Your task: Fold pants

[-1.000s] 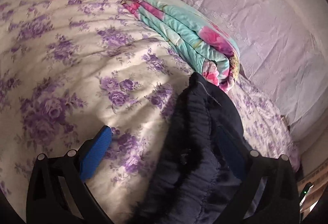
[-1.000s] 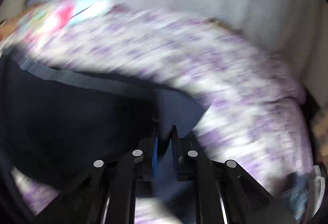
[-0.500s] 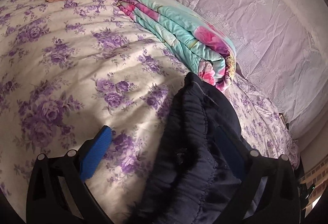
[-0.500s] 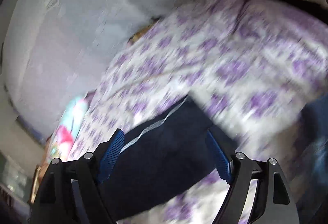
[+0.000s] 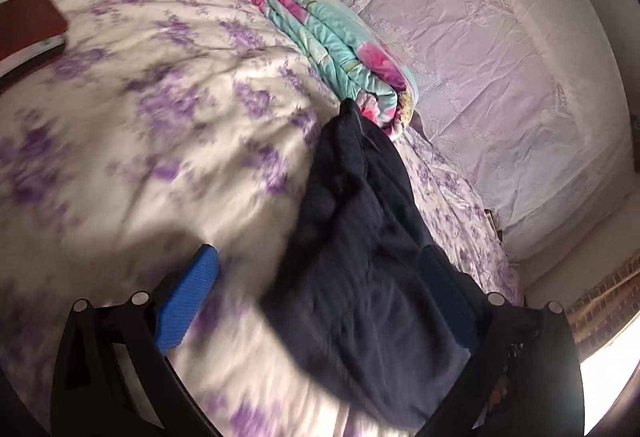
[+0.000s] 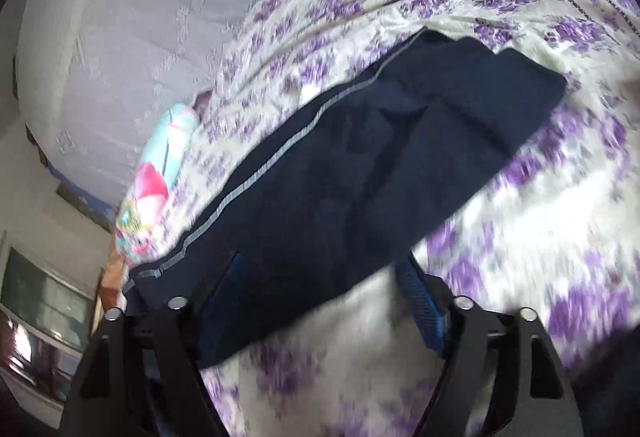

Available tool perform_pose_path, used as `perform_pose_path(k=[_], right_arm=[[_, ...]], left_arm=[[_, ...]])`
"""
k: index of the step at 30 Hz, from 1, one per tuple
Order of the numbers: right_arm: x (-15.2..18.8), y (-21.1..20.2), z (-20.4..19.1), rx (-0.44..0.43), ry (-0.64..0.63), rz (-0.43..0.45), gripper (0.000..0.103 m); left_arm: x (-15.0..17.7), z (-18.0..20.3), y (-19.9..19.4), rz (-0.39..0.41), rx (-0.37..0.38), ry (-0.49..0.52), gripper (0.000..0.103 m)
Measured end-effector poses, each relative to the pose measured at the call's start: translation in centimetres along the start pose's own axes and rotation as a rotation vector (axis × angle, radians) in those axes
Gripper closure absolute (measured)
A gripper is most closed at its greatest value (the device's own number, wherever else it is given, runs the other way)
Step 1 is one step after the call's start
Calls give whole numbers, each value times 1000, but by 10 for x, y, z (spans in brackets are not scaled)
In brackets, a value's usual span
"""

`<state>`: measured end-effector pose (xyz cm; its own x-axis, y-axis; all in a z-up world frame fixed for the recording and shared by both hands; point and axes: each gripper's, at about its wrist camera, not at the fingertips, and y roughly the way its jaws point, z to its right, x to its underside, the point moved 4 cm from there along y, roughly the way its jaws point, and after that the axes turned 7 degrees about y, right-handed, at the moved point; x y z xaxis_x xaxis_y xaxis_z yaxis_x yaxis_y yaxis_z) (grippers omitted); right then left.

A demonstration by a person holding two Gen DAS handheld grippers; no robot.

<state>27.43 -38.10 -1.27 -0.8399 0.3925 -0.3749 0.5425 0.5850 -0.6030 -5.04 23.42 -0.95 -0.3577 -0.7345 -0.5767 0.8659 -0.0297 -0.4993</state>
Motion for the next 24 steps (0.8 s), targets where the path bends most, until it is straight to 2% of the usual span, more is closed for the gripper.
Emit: perform_pose_path(k=[1, 2, 3, 5, 8, 10, 12, 13, 14, 15, 18, 19, 20, 21, 23, 24], right_arm=[[-4, 2, 2, -8, 18, 15, 70], [-8, 3, 6, -33, 48, 24, 95], [-10, 0, 9, -55, 71, 41, 97], [-14, -13, 7, -71, 61, 92, 97], [-16, -19, 3, 4, 11, 127, 96], [-15, -15, 10, 45, 21, 112, 92], [-13, -17, 17, 24, 59, 107, 88], [-13, -22, 20, 5, 73, 119, 80], [-14, -26, 21, -10, 78, 139, 69], [-14, -30, 22, -16, 77, 154, 63], [-10, -35, 21, -8, 52, 166, 60], [-9, -37, 19, -2, 42, 170, 60], [-7, -40, 17, 4, 30, 179, 60], [-6, -43, 15, 8, 18, 188, 60], [-2, -51, 9, 17, -13, 212, 60], [-1, -53, 6, 21, -27, 221, 60]], left_arm=[[5, 2, -8, -19, -8, 0, 5], [9, 4, -13, -41, -4, -2, 5], [14, 6, -16, -64, 5, -5, 5], [21, 11, -15, -119, 22, -9, 5], [25, 18, -5, -155, -5, -11, 5], [28, 28, 6, -186, -22, 18, 5], [31, 37, 14, -206, -21, 63, 5], [33, 41, 19, -215, -27, 93, 5], [33, 43, 23, -205, -35, 119, 5], [32, 45, 26, -193, -38, 137, 5], [30, 45, 30, -133, -34, 152, 6], [29, 44, 29, -107, -37, 147, 12], [29, 42, 27, -86, -58, 143, 38], [29, 37, 25, -73, -81, 133, 53], [27, 21, 21, -61, -22, 53, 70], [26, 18, 18, -60, 5, 27, 71]])
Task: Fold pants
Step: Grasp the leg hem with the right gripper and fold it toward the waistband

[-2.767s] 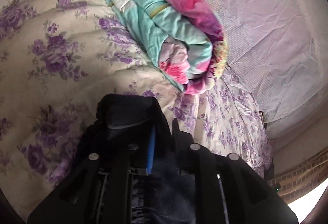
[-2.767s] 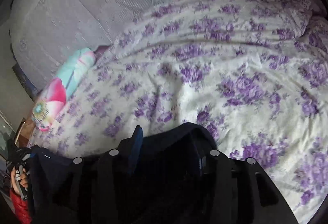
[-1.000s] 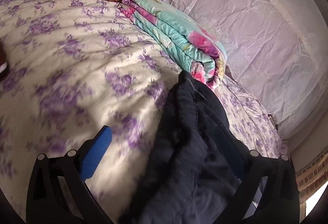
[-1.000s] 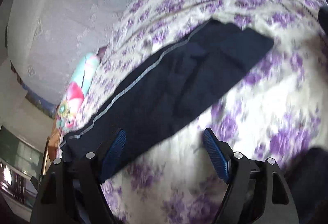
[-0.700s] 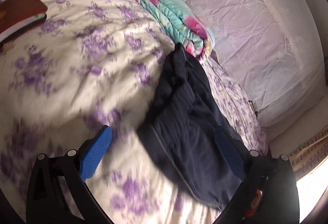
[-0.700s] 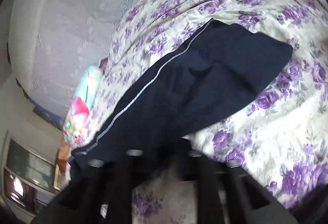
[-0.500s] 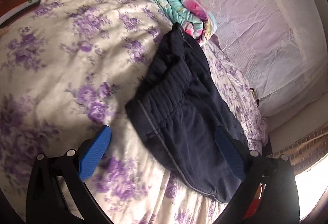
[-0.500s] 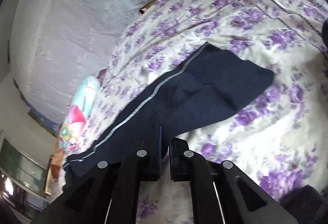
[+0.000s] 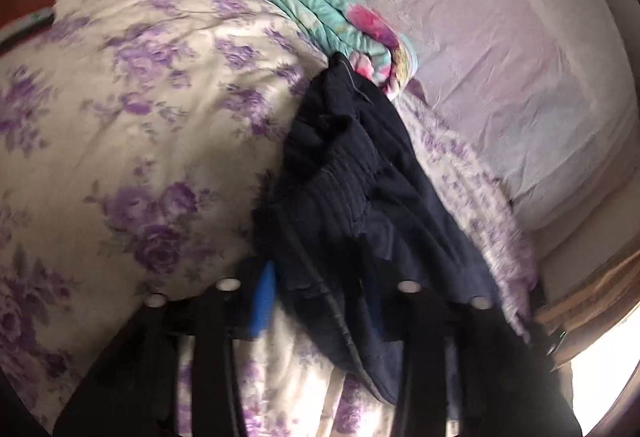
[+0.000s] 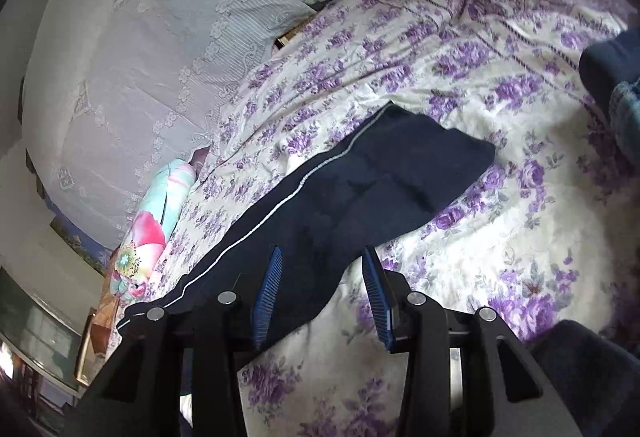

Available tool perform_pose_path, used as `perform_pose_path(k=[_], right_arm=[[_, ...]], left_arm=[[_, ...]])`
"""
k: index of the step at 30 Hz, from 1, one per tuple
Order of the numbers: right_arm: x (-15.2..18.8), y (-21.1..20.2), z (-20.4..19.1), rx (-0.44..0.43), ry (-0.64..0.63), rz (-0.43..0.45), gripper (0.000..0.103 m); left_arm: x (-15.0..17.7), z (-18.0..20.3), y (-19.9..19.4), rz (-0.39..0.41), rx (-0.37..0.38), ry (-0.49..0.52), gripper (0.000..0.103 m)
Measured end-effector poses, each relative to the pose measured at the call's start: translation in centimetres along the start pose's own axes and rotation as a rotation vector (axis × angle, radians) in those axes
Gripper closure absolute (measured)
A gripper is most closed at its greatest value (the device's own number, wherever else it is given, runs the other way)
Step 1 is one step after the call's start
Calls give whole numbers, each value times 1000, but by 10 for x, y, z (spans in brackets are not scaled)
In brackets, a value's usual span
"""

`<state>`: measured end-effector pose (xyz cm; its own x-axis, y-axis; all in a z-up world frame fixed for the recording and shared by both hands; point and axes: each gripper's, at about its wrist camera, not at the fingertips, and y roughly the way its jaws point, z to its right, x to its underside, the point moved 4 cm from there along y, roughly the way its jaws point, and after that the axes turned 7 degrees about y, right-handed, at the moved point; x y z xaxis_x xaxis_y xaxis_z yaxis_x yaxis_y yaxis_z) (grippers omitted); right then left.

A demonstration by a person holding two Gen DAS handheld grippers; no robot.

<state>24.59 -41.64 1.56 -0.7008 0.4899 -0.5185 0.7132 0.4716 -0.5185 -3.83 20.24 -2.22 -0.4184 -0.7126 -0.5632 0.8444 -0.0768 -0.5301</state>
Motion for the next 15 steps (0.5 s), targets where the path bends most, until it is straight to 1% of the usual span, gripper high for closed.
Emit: perform_pose_path(k=[3, 4, 6, 7, 8, 9, 10, 11, 12, 13, 15], right_arm=[[9, -16, -10, 3, -47, 23, 60], [14, -23, -13, -1, -63, 27, 60], [26, -41, -20, -9, -110, 38, 57], [31, -48, -23, -8, -130, 45, 52], [40, -57, -27, -11, -158, 52, 45], [48, -64, -30, -15, -184, 52, 42], [56, -69, -33, -15, -208, 47, 40], [67, -73, -35, -11, -232, 32, 40], [75, -76, -37, -10, -247, 15, 40], [83, -80, -39, -13, -254, -2, 40], [97, -96, -42, -28, -267, -15, 40]], left_arm=[[-2, 4, -15, 9, 43, -16, 75], [-4, 8, -27, 21, 53, 5, 76], [-8, 11, -49, 35, 47, 42, 76], [-11, 8, -62, 35, 43, 55, 77], [-13, 2, -73, 31, 23, 71, 77], [-15, -5, -77, 27, -17, 93, 77], [-14, -12, -77, 17, -58, 113, 77], [-10, -23, -71, -13, -93, 117, 77], [-5, -35, -63, -48, -92, 89, 77], [3, -49, -55, -63, -64, 23, 76], [5, -53, -57, -34, -38, 17, 74]])
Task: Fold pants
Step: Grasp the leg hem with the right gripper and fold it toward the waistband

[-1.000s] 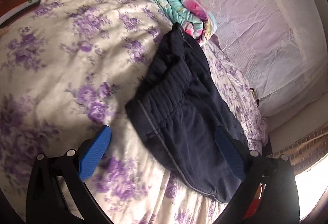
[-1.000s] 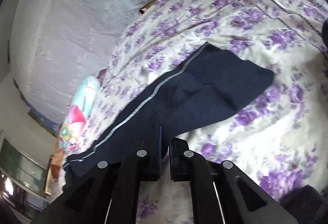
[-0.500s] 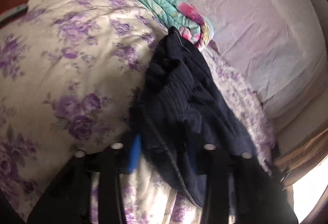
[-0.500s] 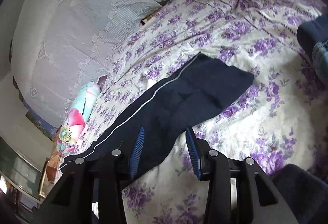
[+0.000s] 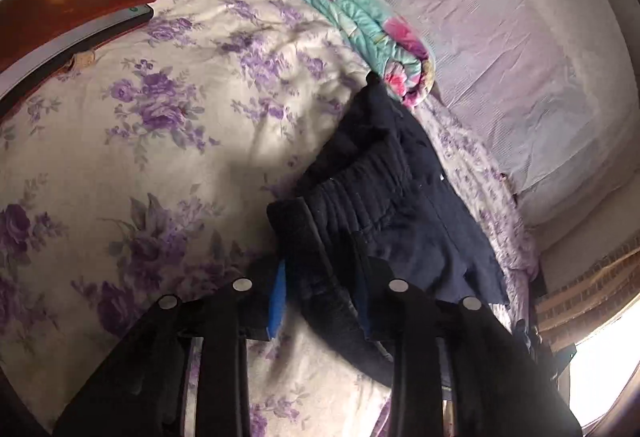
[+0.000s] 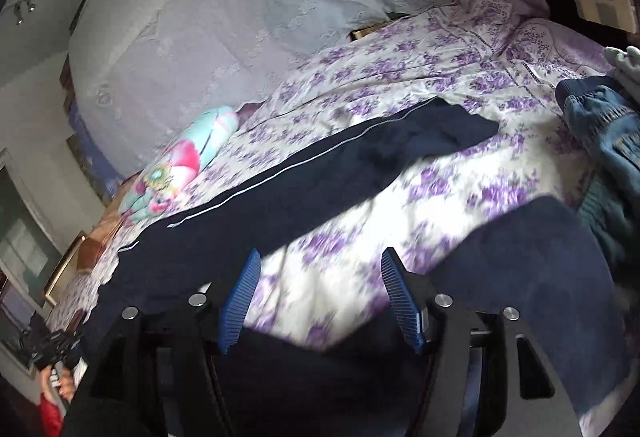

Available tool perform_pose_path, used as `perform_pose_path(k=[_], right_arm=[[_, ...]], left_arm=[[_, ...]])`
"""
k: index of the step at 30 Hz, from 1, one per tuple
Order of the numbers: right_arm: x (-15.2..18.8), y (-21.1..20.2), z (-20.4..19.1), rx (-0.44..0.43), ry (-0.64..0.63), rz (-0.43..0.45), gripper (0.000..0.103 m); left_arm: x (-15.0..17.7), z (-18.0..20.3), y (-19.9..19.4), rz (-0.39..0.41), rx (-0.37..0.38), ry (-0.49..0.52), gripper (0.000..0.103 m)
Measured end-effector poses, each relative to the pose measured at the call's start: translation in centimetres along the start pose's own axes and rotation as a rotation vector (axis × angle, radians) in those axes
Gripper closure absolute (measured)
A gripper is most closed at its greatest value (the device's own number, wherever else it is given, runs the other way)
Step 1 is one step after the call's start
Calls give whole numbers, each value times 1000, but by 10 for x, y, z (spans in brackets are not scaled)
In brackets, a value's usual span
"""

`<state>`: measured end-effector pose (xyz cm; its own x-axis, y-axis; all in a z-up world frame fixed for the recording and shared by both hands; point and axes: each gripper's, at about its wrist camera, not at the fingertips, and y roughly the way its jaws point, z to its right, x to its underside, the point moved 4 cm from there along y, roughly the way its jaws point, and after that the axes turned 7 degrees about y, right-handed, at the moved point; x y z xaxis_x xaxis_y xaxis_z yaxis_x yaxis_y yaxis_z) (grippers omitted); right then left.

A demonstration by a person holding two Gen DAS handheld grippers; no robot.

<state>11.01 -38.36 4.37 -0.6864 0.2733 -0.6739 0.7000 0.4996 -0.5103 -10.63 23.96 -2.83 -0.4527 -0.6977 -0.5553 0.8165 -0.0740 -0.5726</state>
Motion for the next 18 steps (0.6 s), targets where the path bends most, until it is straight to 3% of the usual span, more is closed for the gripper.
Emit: perform_pose_path(k=[6, 8, 11, 14, 18], right_arm=[[22, -70, 4, 106, -20, 12, 40], [30, -93, 22, 143, 45, -6, 40], [48, -108, 47, 173, 133, -44, 40], [66, -103, 69, 154, 235, -98, 40], [69, -83, 86, 104, 343, -117, 39]], left_arm=[[5, 10, 0, 41, 24, 70, 54], [5, 18, 0, 45, 51, 113, 35], [8, 30, -1, 46, 61, 178, 21], [11, 36, 1, 34, 63, 218, 13], [11, 37, 2, 29, 67, 221, 12]])
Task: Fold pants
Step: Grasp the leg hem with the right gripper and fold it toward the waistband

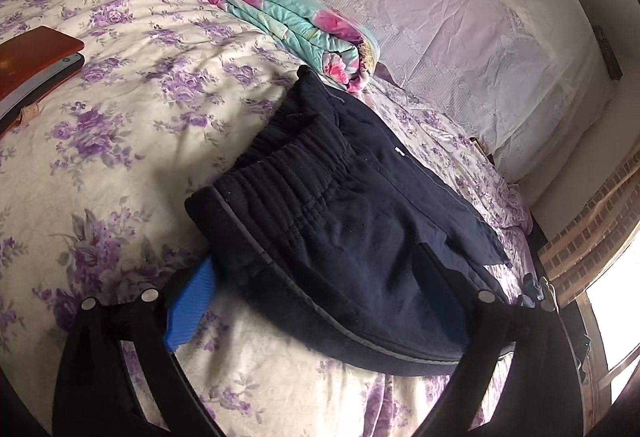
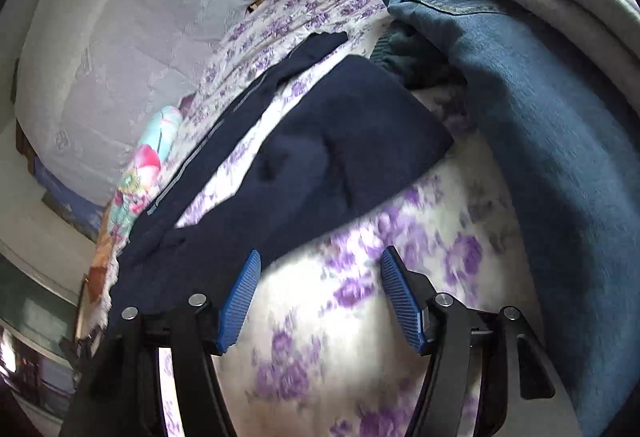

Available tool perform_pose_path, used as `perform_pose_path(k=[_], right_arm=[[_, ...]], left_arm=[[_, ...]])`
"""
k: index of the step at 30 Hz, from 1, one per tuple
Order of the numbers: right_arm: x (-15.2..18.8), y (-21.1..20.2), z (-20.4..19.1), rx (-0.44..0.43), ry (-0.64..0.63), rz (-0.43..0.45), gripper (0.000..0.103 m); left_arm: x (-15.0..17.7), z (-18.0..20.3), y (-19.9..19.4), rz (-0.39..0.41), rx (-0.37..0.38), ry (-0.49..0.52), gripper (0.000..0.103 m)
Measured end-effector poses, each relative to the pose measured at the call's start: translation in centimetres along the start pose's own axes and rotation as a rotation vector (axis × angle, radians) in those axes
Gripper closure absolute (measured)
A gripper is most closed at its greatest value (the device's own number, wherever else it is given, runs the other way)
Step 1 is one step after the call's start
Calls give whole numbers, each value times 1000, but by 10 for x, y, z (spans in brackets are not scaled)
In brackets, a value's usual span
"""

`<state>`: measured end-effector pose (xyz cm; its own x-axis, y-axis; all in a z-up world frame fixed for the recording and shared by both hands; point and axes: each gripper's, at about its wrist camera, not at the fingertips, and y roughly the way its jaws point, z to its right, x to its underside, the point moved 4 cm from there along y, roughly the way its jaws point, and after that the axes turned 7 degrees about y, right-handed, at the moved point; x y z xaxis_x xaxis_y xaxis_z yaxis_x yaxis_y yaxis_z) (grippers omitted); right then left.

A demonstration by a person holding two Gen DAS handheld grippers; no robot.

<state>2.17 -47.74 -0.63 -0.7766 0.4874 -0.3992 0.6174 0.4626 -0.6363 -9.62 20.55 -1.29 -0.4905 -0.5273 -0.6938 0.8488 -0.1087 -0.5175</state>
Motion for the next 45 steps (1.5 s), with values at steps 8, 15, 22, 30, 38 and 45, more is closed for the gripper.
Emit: perform_pose_path(k=[8, 15, 22, 30, 38, 45], right_arm=[[-40, 38, -13, -122, 54, 3, 94], [-63, -47, -88, -193, -181, 134, 95], [-8, -67, -7, -29, -68, 4, 95], [9, -85, 13, 111, -49, 22, 62], [-4, -76, -64, 107, -319, 128, 57], [33, 105, -202, -96, -571, -246, 57]], left_arm=[[0, 2, 4, -36, -53, 14, 12], [-17, -16, -12, -9, -22, -143, 75], [12, -38, -29, -89, 65, -271, 83], [12, -2, -41, -75, 101, -173, 13], [17, 19, -18, -95, -87, 1, 5], [5, 16, 9, -91, -196, 67, 5]])
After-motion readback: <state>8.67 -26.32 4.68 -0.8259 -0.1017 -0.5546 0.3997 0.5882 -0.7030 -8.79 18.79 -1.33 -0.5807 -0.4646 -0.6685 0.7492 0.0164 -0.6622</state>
